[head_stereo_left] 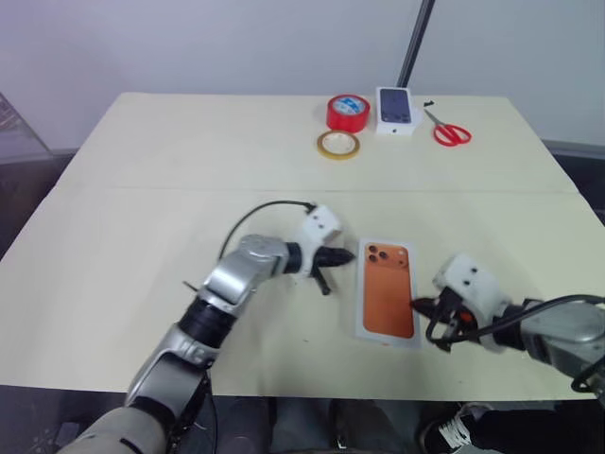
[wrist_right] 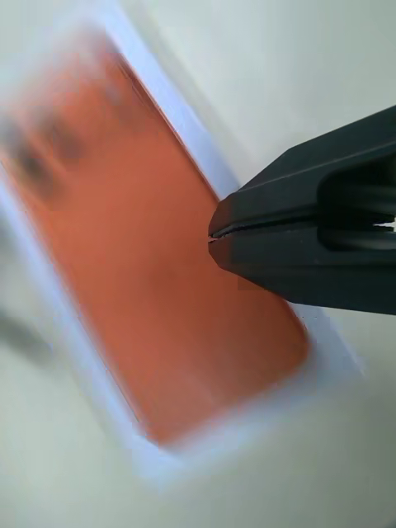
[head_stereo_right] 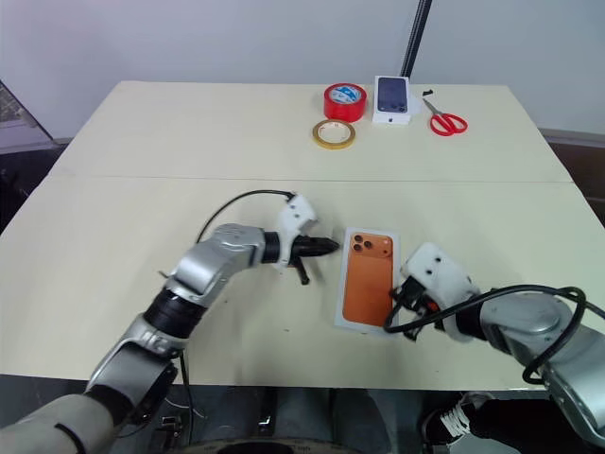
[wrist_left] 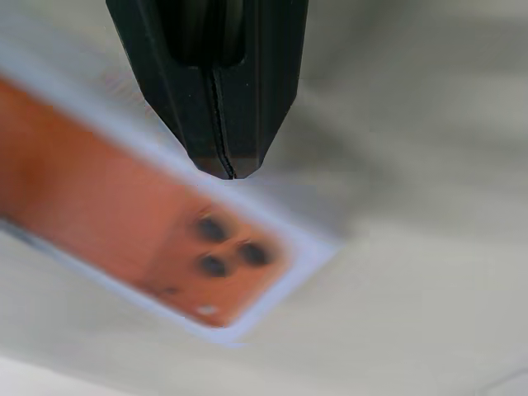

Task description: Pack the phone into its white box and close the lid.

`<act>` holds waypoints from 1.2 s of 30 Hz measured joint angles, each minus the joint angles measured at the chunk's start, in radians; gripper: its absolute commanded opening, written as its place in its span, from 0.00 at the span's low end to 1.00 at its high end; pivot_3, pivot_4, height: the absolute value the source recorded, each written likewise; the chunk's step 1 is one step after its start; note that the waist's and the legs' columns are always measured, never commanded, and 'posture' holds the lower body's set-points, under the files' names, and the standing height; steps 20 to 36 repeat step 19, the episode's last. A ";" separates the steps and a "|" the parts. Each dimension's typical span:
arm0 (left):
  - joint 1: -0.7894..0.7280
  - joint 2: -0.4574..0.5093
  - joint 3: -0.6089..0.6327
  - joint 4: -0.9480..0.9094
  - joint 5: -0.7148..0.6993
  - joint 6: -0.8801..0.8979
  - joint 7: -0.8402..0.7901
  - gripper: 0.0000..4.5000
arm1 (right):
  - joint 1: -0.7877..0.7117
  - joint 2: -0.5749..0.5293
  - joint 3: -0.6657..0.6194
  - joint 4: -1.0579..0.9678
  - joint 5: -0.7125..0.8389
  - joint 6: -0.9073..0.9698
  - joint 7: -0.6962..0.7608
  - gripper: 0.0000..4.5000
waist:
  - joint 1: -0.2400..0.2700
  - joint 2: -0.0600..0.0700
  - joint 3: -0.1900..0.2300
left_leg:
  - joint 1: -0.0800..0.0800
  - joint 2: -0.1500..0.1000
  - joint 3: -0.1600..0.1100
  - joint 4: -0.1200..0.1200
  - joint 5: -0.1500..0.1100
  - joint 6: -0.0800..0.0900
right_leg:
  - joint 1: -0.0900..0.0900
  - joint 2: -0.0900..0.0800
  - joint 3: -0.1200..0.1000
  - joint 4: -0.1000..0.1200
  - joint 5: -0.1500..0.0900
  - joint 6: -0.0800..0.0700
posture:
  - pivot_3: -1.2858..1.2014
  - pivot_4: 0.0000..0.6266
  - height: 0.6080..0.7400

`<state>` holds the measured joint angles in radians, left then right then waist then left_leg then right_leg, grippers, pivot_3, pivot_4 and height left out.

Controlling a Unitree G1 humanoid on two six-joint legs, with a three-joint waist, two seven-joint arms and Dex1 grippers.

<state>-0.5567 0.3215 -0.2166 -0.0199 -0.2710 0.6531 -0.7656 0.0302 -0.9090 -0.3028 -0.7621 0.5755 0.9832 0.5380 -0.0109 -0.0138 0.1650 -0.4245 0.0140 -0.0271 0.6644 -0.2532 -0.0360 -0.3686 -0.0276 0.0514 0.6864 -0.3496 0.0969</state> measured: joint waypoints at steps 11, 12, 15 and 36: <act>0.264 0.263 0.404 -0.017 -0.015 -0.124 0.058 0.00 | -0.138 0.098 -0.042 0.357 -0.058 -0.193 0.016 0.01 | 0.007 0.000 0.000 | -0.001 -0.002 0.000 0.000 0.000 0.000 | 0.000 -0.003 0.000 -0.001 0.000 0.000 | 0.52 0.24 0.83; 0.279 0.270 0.418 -0.019 -0.016 -0.132 0.061 0.00 | -0.145 0.099 -0.037 0.377 -0.060 -0.204 0.026 0.01 | 0.006 0.000 0.000 | 0.000 -0.002 0.000 0.000 0.000 0.000 | 0.001 -0.003 0.000 -0.001 0.000 0.000 | 0.52 0.24 0.83; 0.327 0.276 0.442 -0.025 -0.018 -0.145 0.075 0.00 | -0.156 0.107 -0.016 0.416 -0.065 -0.235 0.044 0.01 | 0.001 0.000 0.000 | 0.000 -0.001 0.000 -0.001 0.000 0.000 | 0.000 -0.003 0.000 -0.001 0.000 0.000 | 0.52 0.24 0.83; 0.358 0.276 0.443 -0.031 -0.024 -0.146 0.083 0.00 | -0.164 0.128 0.004 0.422 -0.071 -0.249 0.050 0.01 | 0.000 0.000 0.000 | -0.001 -0.001 0.000 -0.001 0.000 0.000 | 0.000 -0.003 0.000 -0.001 0.000 0.000 | 0.52 0.24 0.83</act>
